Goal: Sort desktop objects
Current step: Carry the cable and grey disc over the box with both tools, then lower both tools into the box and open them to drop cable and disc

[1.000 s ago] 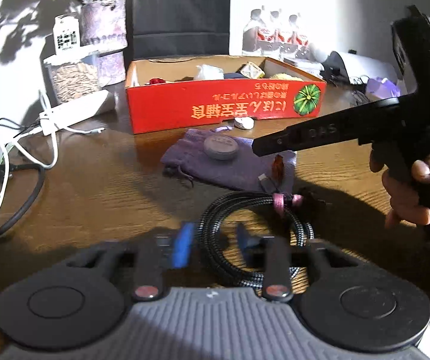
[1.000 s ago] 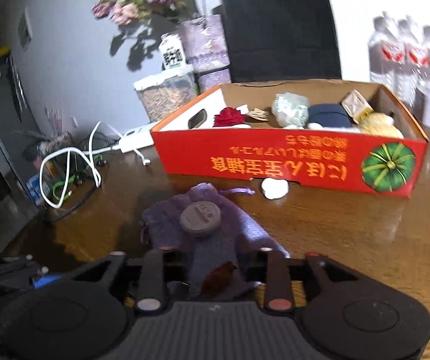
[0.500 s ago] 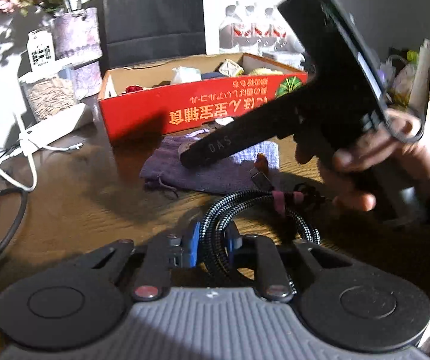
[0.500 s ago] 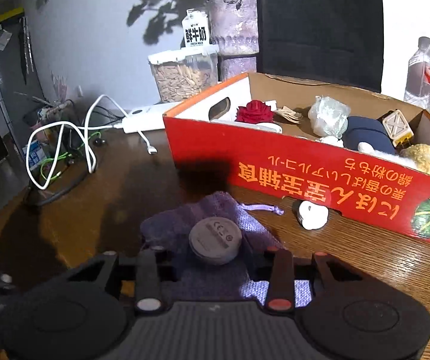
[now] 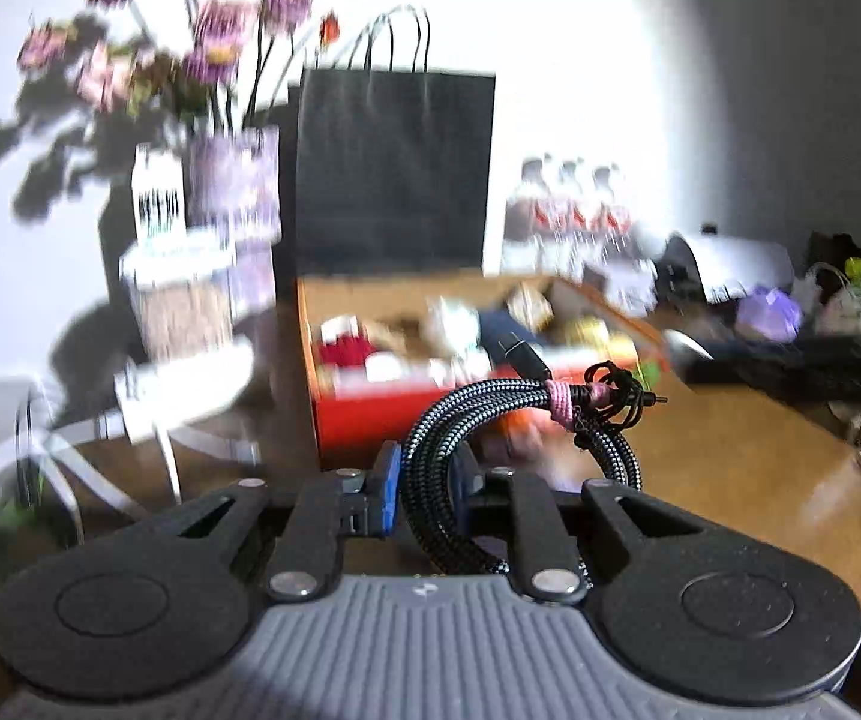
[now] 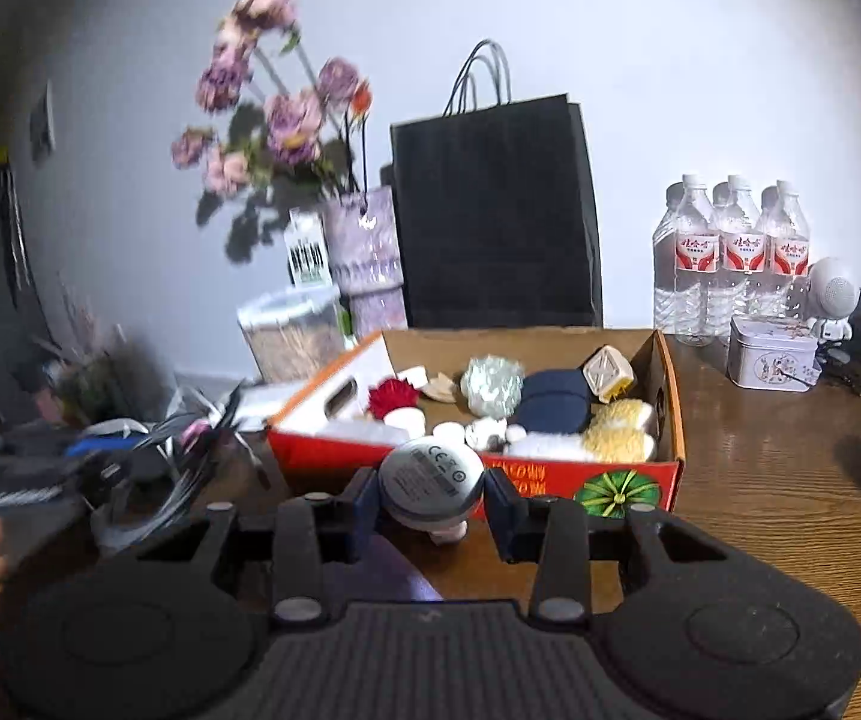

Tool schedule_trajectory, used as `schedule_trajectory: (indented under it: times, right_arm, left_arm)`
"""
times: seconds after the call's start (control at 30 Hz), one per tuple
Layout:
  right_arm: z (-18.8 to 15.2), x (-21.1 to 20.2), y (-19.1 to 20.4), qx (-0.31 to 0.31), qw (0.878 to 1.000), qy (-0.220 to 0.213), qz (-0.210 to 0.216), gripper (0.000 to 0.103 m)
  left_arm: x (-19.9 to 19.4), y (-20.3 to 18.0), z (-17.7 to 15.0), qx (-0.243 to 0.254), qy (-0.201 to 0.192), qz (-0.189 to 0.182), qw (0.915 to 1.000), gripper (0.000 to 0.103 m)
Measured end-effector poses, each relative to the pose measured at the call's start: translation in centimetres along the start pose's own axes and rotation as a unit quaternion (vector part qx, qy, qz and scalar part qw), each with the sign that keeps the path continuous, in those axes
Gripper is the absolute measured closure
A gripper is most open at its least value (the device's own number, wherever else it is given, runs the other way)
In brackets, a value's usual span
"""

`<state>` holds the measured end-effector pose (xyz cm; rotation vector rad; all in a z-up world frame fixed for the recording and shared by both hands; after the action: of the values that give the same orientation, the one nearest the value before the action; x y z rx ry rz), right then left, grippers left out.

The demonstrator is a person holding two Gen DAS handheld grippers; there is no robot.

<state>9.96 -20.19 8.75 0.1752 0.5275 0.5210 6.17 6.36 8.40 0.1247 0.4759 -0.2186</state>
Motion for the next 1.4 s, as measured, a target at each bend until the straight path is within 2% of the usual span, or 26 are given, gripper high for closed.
schedule_trajectory:
  times: [0.13,0.3,0.4,0.5,0.57,0.7,0.77,0.8,0.87,0.93,1.03,1.17,1.23,1.27,1.33,1.4]
  right_arm:
    - [2.8,1.0,-1.5,-0.015,0.999,-0.018,-0.04,0.066]
    - [6.8,5.5,-4.0,-0.007,0.998,0.001,-0.062,0.066]
    - [8.9,10.4,-6.2,0.004,0.996,0.042,-0.076,0.066]
    - [10.1,16.8,-9.3,0.028,0.988,0.108,-0.103,0.066]
    - [9.9,20.7,-10.9,0.033,0.979,0.158,-0.122,0.066]
    - [8.5,25.3,-12.3,0.041,0.964,0.213,-0.155,0.066]
    - [7.8,26.4,-12.4,0.026,0.957,0.232,-0.174,0.064]
    - [7.7,26.5,-12.4,0.021,0.956,0.229,-0.182,0.059]
    - [8.0,26.2,-12.2,0.024,0.955,0.225,-0.193,0.049]
    - [8.9,25.3,-12.0,0.029,0.958,0.209,-0.192,0.039]
    - [10.4,23.2,-11.5,0.033,0.965,0.181,-0.189,0.038]
    - [11.4,19.5,-9.5,0.029,0.974,0.142,-0.172,0.032]
    - [10.9,17.1,-8.4,0.024,0.981,0.113,-0.156,0.027]
    - [10.5,15.9,-7.7,0.02,0.984,0.1,-0.147,0.025]
    - [9.1,13.8,-6.5,0.011,0.988,0.086,-0.128,0.024]
    - [7.3,11.9,-5.3,-0.001,0.99,0.078,-0.115,0.024]
  left_arm:
    - [3.8,1.0,4.5,0.012,-0.004,0.003,0.9999,0.086]
    - [11.0,1.8,7.9,0.033,0.031,0.012,0.9989,0.085]
    - [15.8,2.3,8.7,0.031,0.065,0.01,0.9974,0.085]
    - [21.3,2.4,9.0,0.038,0.108,-0.002,0.9934,0.085]
    - [24.9,2.5,8.6,0.039,0.145,-0.007,0.9886,0.085]
    - [29.5,2.4,7.0,0.066,0.208,0.001,0.9758,0.083]
    - [30.0,2.7,6.6,0.072,0.211,0.002,0.9749,0.081]
    - [30.0,2.7,6.7,0.07,0.206,0.002,0.9759,0.077]
    - [29.4,3.0,7.2,0.056,0.199,-0.01,0.9784,0.053]
    - [28.5,3.2,7.9,0.05,0.187,-0.013,0.981,0.046]
    - [26.9,3.3,9.3,0.05,0.177,-0.004,0.983,0.04]
    - [23.9,3.7,10.7,0.026,0.152,0.013,0.9879,0.017]
    - [22.2,3.5,11.0,0.013,0.144,0.019,0.9894,0.013]
    - [21.1,3.3,10.8,0.008,0.137,0.02,0.9903,0.007]
    - [19.1,2.9,10.2,0.001,0.122,0.023,0.9923,0.001]
    - [16.9,2.3,9.2,-0.009,0.107,0.03,0.9937,0.0]
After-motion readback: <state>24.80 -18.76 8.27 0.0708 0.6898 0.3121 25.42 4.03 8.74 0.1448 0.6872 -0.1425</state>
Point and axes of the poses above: each gripper's, at about its wrist camera, not at the fingertips, and x roughly the way its jaws point, y to its left, z to its top, the point moved 5 cm from there along x, roughly the way its jaws point, and after that the axes turned 6 degrees about x, right-handed, at the moved point
